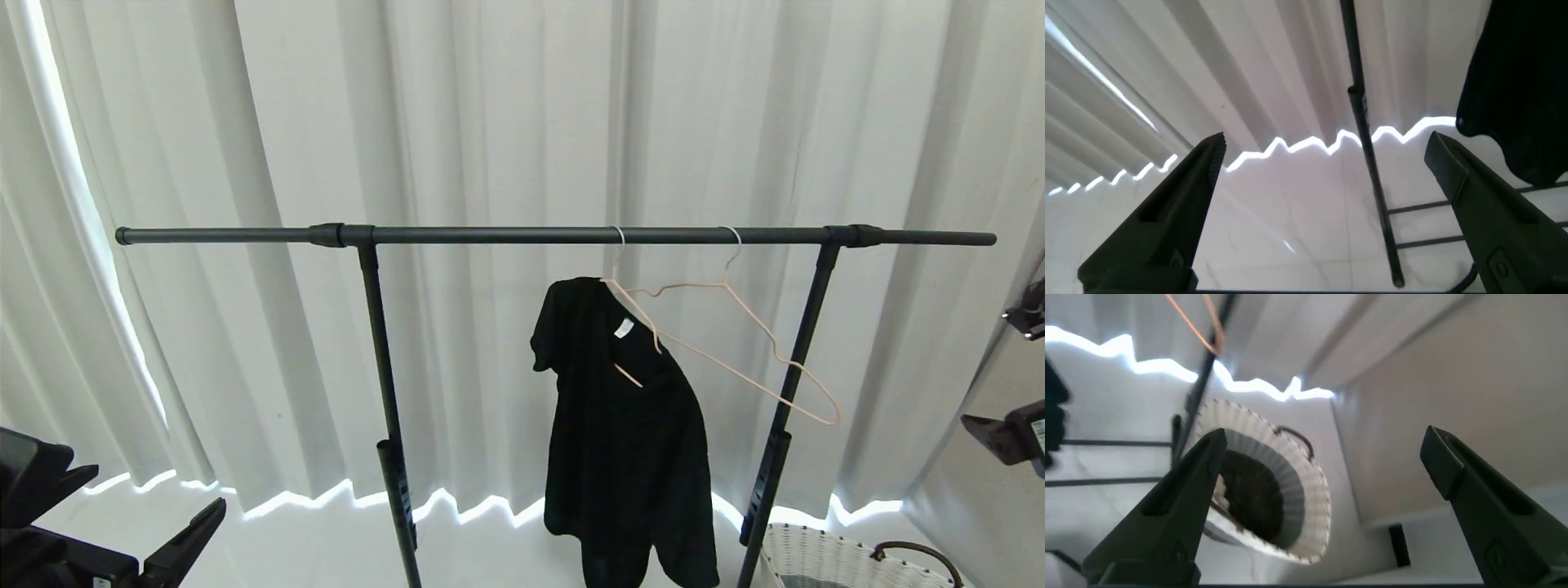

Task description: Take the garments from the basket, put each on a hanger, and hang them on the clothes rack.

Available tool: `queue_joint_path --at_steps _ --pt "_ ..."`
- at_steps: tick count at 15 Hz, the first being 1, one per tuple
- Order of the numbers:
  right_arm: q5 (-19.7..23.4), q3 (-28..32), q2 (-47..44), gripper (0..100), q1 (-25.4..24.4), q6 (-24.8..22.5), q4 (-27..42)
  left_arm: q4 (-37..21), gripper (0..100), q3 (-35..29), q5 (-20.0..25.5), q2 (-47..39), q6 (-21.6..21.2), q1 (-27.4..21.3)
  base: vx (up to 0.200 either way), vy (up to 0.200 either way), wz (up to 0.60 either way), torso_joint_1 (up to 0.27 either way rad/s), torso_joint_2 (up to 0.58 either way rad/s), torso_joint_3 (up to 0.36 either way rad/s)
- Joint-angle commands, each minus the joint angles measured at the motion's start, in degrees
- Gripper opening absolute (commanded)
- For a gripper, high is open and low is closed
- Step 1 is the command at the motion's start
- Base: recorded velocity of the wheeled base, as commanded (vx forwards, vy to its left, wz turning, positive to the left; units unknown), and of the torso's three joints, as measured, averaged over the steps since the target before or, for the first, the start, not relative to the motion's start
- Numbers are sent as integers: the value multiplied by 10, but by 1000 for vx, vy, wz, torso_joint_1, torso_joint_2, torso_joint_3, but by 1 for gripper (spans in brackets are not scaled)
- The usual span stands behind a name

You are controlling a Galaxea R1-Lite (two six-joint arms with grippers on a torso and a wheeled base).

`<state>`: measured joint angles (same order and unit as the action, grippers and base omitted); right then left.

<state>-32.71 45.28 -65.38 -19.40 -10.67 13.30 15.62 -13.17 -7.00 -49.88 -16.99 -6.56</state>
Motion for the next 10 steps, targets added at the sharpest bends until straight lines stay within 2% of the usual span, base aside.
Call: queue_joint_path --at_steps 1,3,5,7,10 --pt "0 -29 49 100 34 -3 0 0 100 5 0 0 -1 26 -200 0 0 2 7 7" --pt "-3 -55 75 100 41 -8 -1 0 100 8 0 -1 -1 44 -200 0 0 2 5 2" --pt "-3 -87 114 100 44 -40 -1 0 100 18 0 1 -1 44 -200 0 0 2 2 5" --pt "-3 -110 136 100 50 -46 -2 0 100 22 -1 0 -1 44 -200 0 0 2 2 0" --pt "-3 -147 148 100 58 -48 -42 0 100 24 -2 0 -3 44 0 0 0 0 0 0"
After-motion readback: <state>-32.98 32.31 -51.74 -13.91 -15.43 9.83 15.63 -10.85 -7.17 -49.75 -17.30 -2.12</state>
